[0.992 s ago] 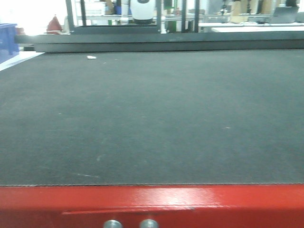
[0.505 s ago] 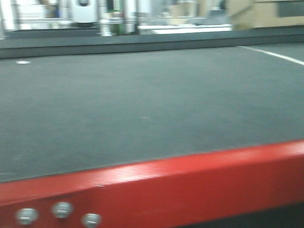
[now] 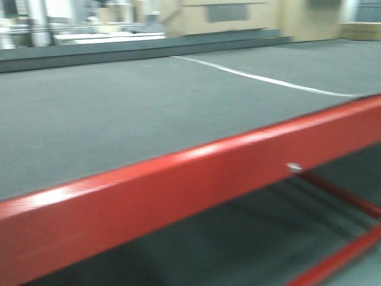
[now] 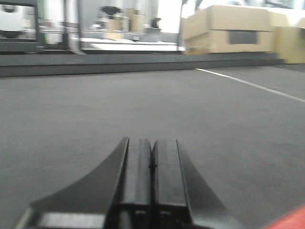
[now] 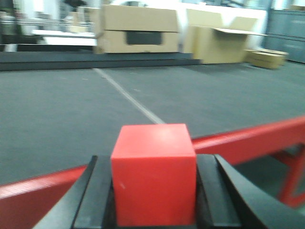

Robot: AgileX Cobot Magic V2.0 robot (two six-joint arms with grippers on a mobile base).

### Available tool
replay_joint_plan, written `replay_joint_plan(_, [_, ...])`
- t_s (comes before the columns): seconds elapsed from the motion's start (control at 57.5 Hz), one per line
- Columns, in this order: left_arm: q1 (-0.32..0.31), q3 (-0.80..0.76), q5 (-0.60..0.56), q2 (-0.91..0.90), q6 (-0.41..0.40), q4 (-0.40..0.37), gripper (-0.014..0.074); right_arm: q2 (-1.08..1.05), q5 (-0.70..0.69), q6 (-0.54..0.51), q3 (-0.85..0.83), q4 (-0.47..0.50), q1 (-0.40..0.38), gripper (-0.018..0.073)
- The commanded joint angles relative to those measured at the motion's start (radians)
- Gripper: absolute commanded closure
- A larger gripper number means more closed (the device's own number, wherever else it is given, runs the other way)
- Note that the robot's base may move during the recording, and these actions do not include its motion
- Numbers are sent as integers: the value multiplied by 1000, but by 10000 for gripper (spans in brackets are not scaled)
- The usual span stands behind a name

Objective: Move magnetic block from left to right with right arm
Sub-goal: 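Drive the base away from the table holding the cube in the right gripper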

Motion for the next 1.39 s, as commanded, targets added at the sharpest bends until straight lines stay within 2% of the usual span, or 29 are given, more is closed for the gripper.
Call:
replay_joint_plan(0.0, [-3,8,-91,-12,2,-7,722,11,-80,-7,-27,5,-9,233])
replay_joint_plan(1.374, [-3,8,-91,-12,2,-7,722,11,-80,-7,-27,5,-9,233])
